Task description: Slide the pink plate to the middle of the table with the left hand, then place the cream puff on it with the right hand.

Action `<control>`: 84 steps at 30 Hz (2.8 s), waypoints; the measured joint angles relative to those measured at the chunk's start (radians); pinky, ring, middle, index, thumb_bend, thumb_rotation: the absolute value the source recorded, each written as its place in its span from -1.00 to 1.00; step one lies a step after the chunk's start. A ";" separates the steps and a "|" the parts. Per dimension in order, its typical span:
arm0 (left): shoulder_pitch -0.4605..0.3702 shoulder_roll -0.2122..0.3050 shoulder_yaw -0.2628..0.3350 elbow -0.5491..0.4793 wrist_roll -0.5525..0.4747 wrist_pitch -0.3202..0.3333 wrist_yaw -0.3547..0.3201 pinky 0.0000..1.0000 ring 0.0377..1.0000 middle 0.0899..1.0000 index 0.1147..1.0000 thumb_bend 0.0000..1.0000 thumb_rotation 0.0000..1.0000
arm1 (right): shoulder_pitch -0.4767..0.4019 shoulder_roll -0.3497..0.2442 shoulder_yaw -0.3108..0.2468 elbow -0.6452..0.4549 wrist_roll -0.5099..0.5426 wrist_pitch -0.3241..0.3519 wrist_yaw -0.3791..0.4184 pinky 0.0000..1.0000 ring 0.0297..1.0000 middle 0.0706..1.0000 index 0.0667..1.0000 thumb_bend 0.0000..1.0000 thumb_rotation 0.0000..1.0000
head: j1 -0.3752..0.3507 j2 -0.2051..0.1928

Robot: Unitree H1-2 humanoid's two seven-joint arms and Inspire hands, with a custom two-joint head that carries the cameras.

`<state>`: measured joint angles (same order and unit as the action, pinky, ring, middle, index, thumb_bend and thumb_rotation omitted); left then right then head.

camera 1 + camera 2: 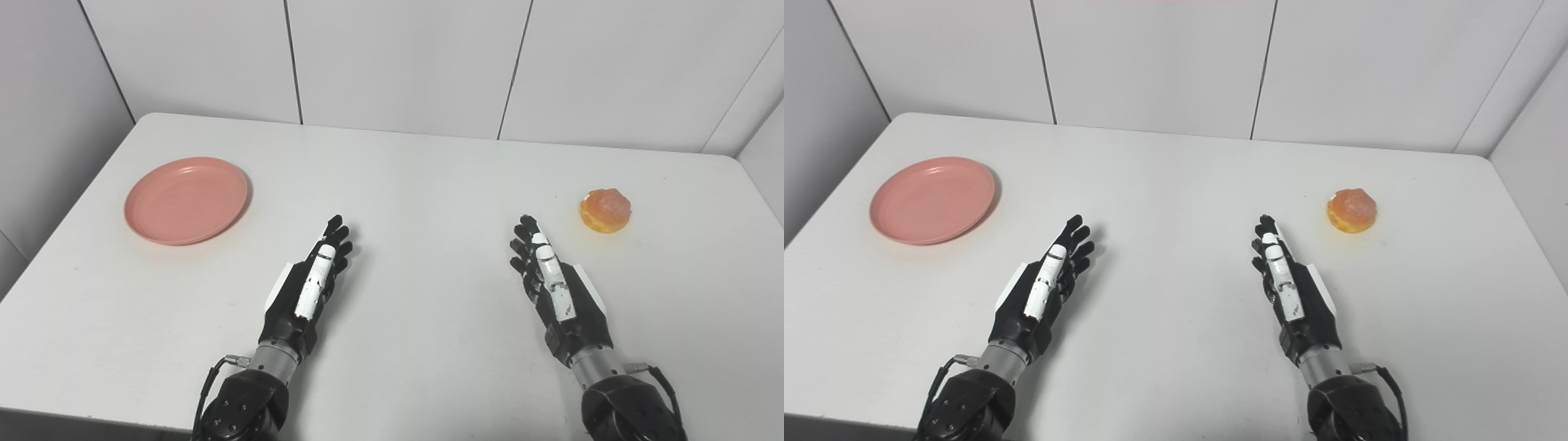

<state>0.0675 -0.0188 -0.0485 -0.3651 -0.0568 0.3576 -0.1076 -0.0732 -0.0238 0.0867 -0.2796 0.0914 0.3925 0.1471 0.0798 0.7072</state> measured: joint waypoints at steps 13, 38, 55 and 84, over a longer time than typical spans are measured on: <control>0.000 0.000 0.000 0.003 0.000 -0.006 0.000 0.99 0.95 0.99 0.97 -0.02 1.00 | 0.000 0.000 0.000 0.000 0.000 0.000 0.000 1.00 1.00 1.00 1.00 -0.47 1.00 | 0.003 -0.002; 0.001 -0.005 -0.029 0.040 0.022 -0.036 0.010 0.99 0.95 0.98 0.97 -0.04 1.00 | 0.001 -0.011 -0.004 0.020 0.017 -0.003 0.005 1.00 1.00 1.00 1.00 -0.56 1.00 | 0.139 -0.080; 0.002 -0.047 -0.094 0.126 0.105 -0.143 0.084 0.88 0.91 0.95 0.94 -0.12 1.00 | 0.009 -0.054 -0.027 0.088 0.057 -0.080 0.043 1.00 1.00 1.00 1.00 -0.70 1.00 | 0.340 -0.221; -0.006 -0.041 -0.092 0.110 0.103 -0.127 0.078 0.95 0.92 0.95 0.93 -0.05 1.00 | 0.024 -0.043 -0.009 0.029 0.063 -0.083 0.029 1.00 1.00 1.00 1.00 -0.83 1.00 | 0.364 -0.213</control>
<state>0.0615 -0.0599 -0.1402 -0.2556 0.0460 0.2310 -0.0297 -0.0493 -0.0671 0.0780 -0.2511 0.1543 0.3099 0.1761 0.4433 0.4939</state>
